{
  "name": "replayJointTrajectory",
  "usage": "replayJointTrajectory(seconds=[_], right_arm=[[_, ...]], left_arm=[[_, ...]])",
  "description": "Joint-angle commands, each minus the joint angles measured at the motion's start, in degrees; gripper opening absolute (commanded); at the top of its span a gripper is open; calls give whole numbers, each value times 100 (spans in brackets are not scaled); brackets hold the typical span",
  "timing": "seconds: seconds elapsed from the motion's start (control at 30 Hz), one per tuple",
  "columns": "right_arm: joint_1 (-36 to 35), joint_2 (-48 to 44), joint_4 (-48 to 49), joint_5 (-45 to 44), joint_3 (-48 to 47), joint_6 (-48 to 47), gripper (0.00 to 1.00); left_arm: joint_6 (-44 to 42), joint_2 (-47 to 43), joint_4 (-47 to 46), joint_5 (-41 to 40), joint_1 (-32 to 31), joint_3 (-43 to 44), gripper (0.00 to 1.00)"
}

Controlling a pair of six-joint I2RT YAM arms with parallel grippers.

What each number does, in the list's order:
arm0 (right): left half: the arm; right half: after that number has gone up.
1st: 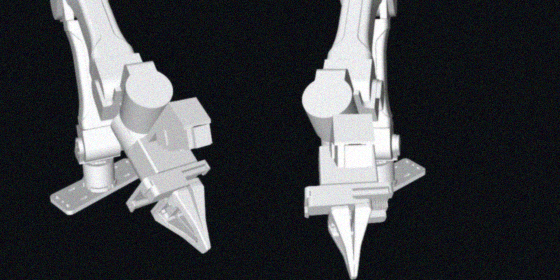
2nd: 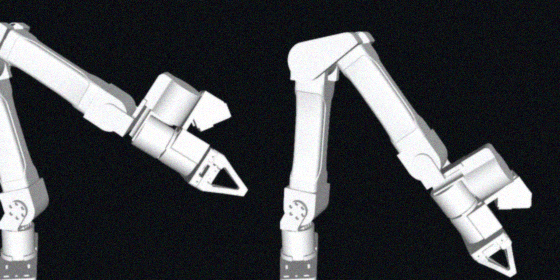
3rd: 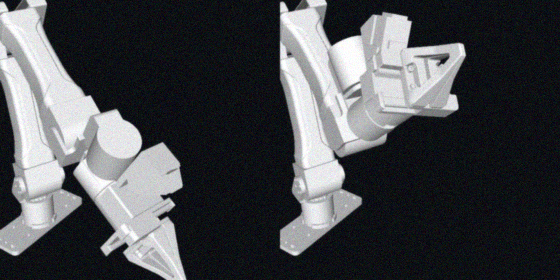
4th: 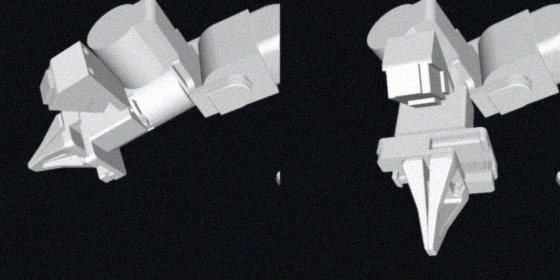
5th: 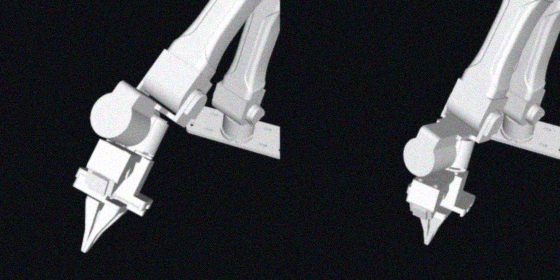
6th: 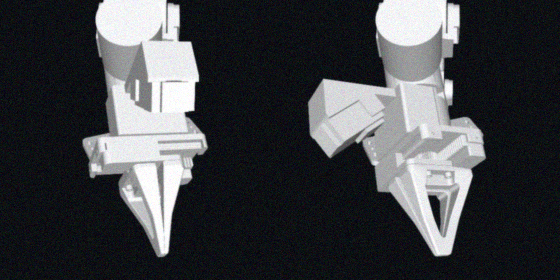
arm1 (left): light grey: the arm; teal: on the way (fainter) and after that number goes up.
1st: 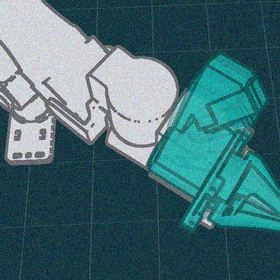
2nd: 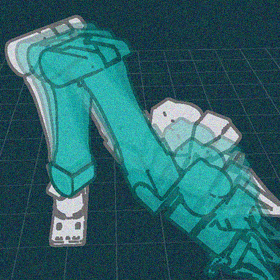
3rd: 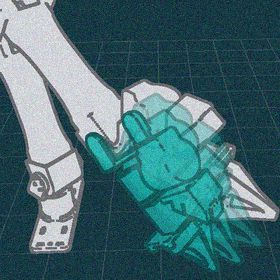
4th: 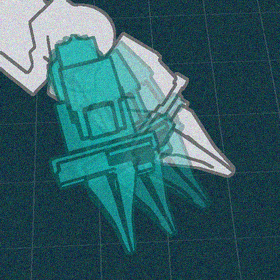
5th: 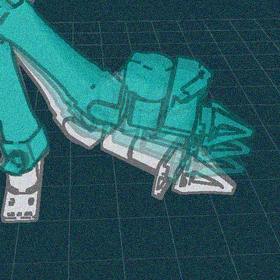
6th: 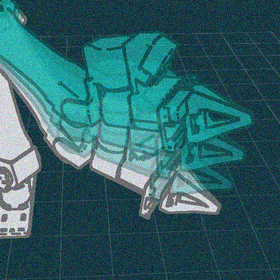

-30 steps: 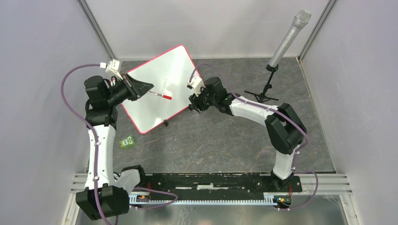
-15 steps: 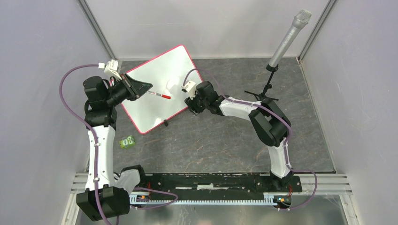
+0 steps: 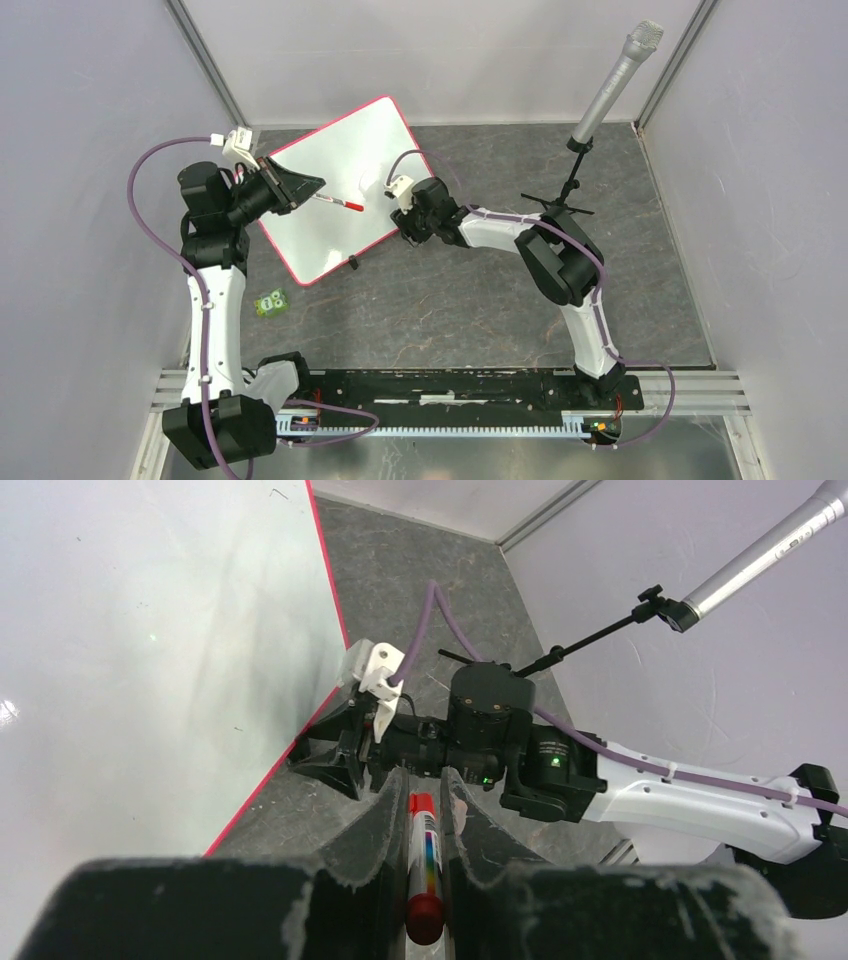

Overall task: Write a sentence on the whiteboard
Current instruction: Adjust the whiteboard stand at the center of the board.

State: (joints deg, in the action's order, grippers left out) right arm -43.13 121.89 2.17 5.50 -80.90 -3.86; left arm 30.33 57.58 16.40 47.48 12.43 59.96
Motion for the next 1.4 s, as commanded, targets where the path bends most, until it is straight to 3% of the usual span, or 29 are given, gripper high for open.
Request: replayJointTrajectory(seconds=[0.0, 0.17, 0.4, 0.93, 1.17, 1.37], right_arm=[[-46, 312, 149, -4, -473, 130, 49], [-48, 416, 103, 48, -628, 107, 35], [-38, 163, 64, 3, -246, -58, 0], [15, -1943, 167, -295, 2520, -125, 0], [4, -2856, -163, -346, 3440, 275, 0], [-56, -3665, -200, -993, 4236, 852, 0]], left_arm=[[60, -5, -147, 9, 41, 121, 2], [59, 16, -153, 6, 41, 94, 2], [60, -1, -190, -20, 51, 50, 2], [112, -26, -269, -12, 71, 24, 2], [161, -71, -296, -4, 68, -7, 2], [232, -129, -342, -11, 67, -59, 2]])
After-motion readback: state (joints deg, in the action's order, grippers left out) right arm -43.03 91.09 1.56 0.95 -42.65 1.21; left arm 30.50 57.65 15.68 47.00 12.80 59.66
